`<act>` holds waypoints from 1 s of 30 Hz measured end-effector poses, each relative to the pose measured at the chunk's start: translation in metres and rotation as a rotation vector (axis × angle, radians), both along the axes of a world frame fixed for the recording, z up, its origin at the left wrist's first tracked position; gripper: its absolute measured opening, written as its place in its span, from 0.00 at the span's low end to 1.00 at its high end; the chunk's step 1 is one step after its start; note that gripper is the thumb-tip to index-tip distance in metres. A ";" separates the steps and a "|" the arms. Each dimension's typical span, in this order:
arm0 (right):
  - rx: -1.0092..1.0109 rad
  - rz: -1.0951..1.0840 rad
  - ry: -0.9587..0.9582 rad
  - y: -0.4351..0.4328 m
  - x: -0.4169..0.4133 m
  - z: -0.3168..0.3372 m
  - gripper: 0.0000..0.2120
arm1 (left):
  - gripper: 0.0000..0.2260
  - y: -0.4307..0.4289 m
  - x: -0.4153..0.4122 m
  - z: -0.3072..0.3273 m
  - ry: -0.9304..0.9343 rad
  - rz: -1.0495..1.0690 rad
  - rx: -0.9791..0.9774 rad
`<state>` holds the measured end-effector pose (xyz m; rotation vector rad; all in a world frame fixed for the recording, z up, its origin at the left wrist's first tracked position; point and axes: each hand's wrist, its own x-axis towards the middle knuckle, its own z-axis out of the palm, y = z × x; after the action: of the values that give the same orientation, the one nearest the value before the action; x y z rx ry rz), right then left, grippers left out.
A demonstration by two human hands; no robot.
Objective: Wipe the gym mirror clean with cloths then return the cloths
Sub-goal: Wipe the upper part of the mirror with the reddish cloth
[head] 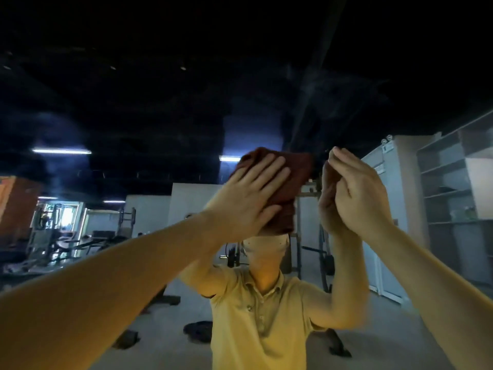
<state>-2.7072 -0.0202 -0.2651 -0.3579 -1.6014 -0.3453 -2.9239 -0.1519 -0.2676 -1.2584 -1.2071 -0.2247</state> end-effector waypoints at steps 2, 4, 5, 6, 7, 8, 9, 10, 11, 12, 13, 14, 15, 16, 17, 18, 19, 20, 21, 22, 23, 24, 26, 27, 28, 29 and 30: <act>-0.013 -0.021 0.020 -0.008 -0.010 -0.012 0.23 | 0.33 -0.040 -0.054 -0.008 -0.081 0.062 0.063; 0.032 -0.059 -0.025 -0.009 -0.018 -0.031 0.23 | 0.34 -0.063 -0.083 -0.030 -0.185 0.077 0.120; 0.068 -0.096 -0.068 -0.008 -0.019 -0.040 0.23 | 0.35 -0.064 -0.085 -0.038 -0.220 0.081 0.132; 0.096 -0.127 -0.103 -0.005 -0.019 -0.046 0.25 | 0.35 -0.059 -0.080 -0.040 -0.232 0.081 0.140; 0.114 -0.142 -0.124 -0.003 -0.018 -0.050 0.27 | 0.36 -0.051 -0.070 -0.036 -0.226 0.070 0.145; 0.123 -0.145 -0.130 0.000 -0.017 -0.052 0.28 | 0.36 -0.043 -0.059 -0.026 -0.221 0.053 0.134; 0.129 -0.143 -0.125 0.004 -0.016 -0.051 0.29 | 0.37 -0.035 -0.047 -0.009 -0.214 0.036 0.121; 0.136 -0.143 -0.118 0.007 -0.017 -0.051 0.28 | 0.37 -0.028 -0.037 0.012 -0.213 0.020 0.127; 0.144 -0.144 -0.113 0.009 -0.017 -0.050 0.28 | 0.38 -0.023 -0.028 0.036 -0.224 0.005 0.152; 0.147 -0.146 -0.111 0.011 -0.017 -0.048 0.28 | 0.38 -0.020 -0.022 0.059 -0.252 0.000 0.180; 0.152 -0.146 -0.112 0.012 -0.019 -0.048 0.28 | 0.38 -0.019 -0.015 0.076 -0.296 0.003 0.212; 0.149 -0.142 -0.112 0.011 -0.020 -0.049 0.28 | 0.37 -0.017 -0.010 0.084 -0.362 0.006 0.250; 0.139 -0.133 -0.106 0.010 -0.021 -0.050 0.28 | 0.37 -0.011 -0.004 0.085 -0.422 -0.002 0.298; 0.133 -0.122 -0.097 0.008 -0.022 -0.050 0.28 | 0.36 -0.003 0.004 0.080 -0.458 -0.027 0.331; 0.128 -0.109 -0.089 0.006 -0.022 -0.050 0.28 | 0.36 0.006 0.014 0.068 -0.451 -0.056 0.342; 0.124 -0.090 -0.084 0.004 -0.022 -0.050 0.28 | 0.35 0.014 0.024 0.048 -0.402 -0.075 0.321; 0.112 -0.055 -0.078 0.003 -0.021 -0.050 0.28 | 0.35 0.023 0.031 0.021 -0.320 -0.082 0.268; 0.095 -0.008 -0.064 0.003 -0.019 -0.050 0.27 | 0.35 0.030 0.036 -0.009 -0.235 -0.093 0.188; 0.082 0.043 -0.052 0.003 -0.016 -0.049 0.28 | 0.35 0.033 0.036 -0.037 -0.160 -0.105 0.108; 0.077 0.079 -0.051 0.003 -0.012 -0.048 0.28 | 0.35 0.032 0.034 -0.057 -0.098 -0.108 0.032; 0.075 0.092 -0.065 0.003 -0.009 -0.049 0.28 | 0.35 0.028 0.029 -0.068 -0.030 -0.091 -0.032; 0.077 0.088 -0.090 0.003 -0.006 -0.050 0.27 | 0.36 0.022 0.022 -0.067 0.045 -0.066 -0.099; 0.095 0.064 -0.144 0.005 -0.002 -0.051 0.27 | 0.37 0.010 0.005 -0.036 0.224 -0.013 -0.205; 0.105 0.047 -0.168 0.006 -0.001 -0.051 0.27 | 0.38 0.003 -0.002 -0.010 0.281 0.013 -0.231; 0.113 0.025 -0.188 0.008 -0.001 -0.052 0.28 | 0.39 -0.003 -0.006 0.020 0.280 0.040 -0.223; 0.118 -0.002 -0.213 0.011 -0.002 -0.052 0.28 | 0.39 -0.005 -0.007 0.050 0.221 0.056 -0.179; 0.116 -0.023 -0.241 0.015 -0.002 -0.053 0.27 | 0.39 -0.004 -0.003 0.078 0.122 0.059 -0.110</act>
<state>-2.7096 -0.0052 -0.3180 -0.2532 -1.8038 -0.5123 -2.9273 -0.1563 -0.1891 -1.3101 -1.1623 -0.0376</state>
